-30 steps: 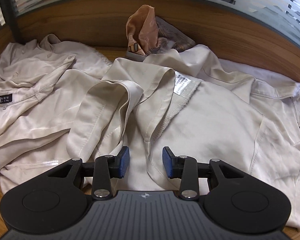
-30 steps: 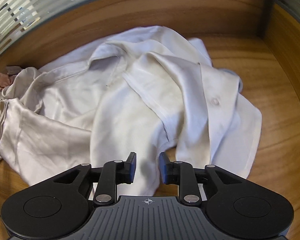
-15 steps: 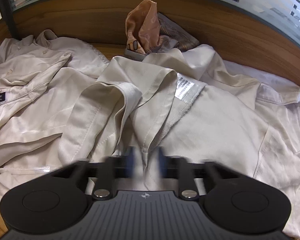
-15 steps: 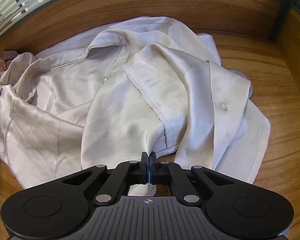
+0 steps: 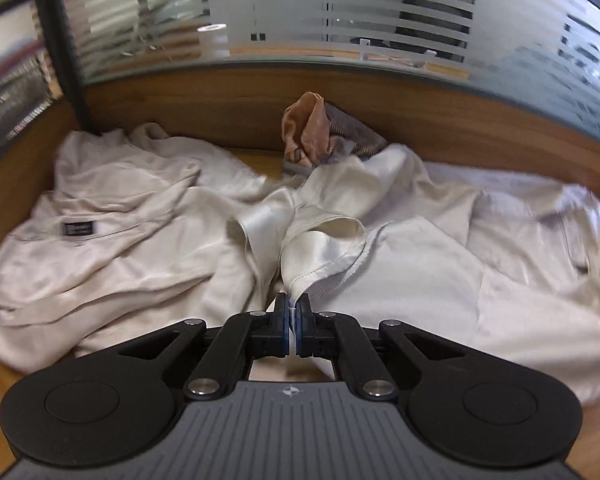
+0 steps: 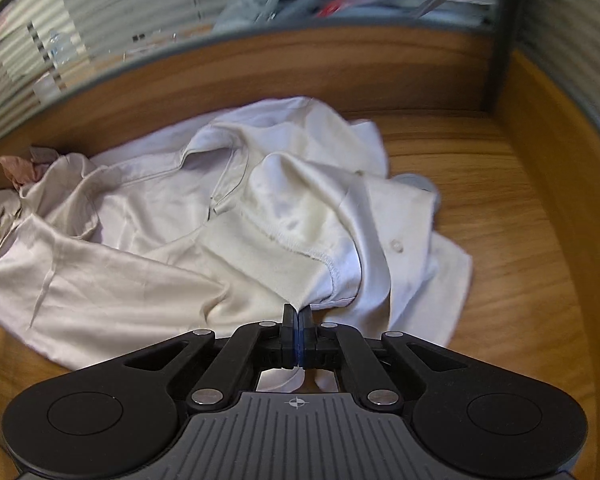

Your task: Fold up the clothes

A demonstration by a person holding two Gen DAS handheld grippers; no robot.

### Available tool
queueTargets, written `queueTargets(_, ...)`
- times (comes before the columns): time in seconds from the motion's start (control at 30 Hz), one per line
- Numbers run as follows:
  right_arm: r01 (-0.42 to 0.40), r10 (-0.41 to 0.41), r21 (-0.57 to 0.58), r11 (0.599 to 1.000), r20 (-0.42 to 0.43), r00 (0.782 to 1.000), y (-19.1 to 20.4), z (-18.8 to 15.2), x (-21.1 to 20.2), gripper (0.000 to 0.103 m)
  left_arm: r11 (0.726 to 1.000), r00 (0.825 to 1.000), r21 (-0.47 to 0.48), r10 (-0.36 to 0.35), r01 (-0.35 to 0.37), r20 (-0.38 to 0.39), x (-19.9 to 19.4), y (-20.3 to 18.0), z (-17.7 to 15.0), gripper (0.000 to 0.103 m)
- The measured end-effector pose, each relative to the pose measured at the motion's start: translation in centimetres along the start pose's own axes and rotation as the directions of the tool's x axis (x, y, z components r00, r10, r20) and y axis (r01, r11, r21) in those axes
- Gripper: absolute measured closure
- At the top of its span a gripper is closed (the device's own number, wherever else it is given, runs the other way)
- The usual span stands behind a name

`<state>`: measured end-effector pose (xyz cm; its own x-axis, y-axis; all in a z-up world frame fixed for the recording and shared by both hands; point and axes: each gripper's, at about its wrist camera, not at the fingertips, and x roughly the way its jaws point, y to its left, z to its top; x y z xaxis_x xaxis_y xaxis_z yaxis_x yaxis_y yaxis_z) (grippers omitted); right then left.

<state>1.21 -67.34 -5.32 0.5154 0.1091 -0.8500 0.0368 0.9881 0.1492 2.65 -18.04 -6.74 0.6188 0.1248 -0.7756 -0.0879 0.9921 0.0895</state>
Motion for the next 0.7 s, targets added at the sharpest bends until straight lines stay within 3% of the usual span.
queueTargets(0.17,-0.011,0.011,-0.003,1.0,-0.016,1.0,-1.0,-2.5,-3.4,0.101,0.999,0.998,-0.016,0.042,-0.043,-0.051,-5.0,0.9,-4.7,0.1)
queueTargets(0.37,-0.024,0.02,-0.039,0.999,-0.094,0.995,-1.8,-7.2,-5.5,0.101,0.998,0.989,-0.001,0.069,-0.07,-0.131,-9.3,1.3,-11.7,0.1)
queueTargets(0.7,0.056,-0.058,-0.019,0.998,-0.177,0.982,-2.5,-16.5,-7.9,0.101,0.998,0.977,0.056,0.033,-0.022,-0.212,-12.8,2.6,-20.6,0.1)
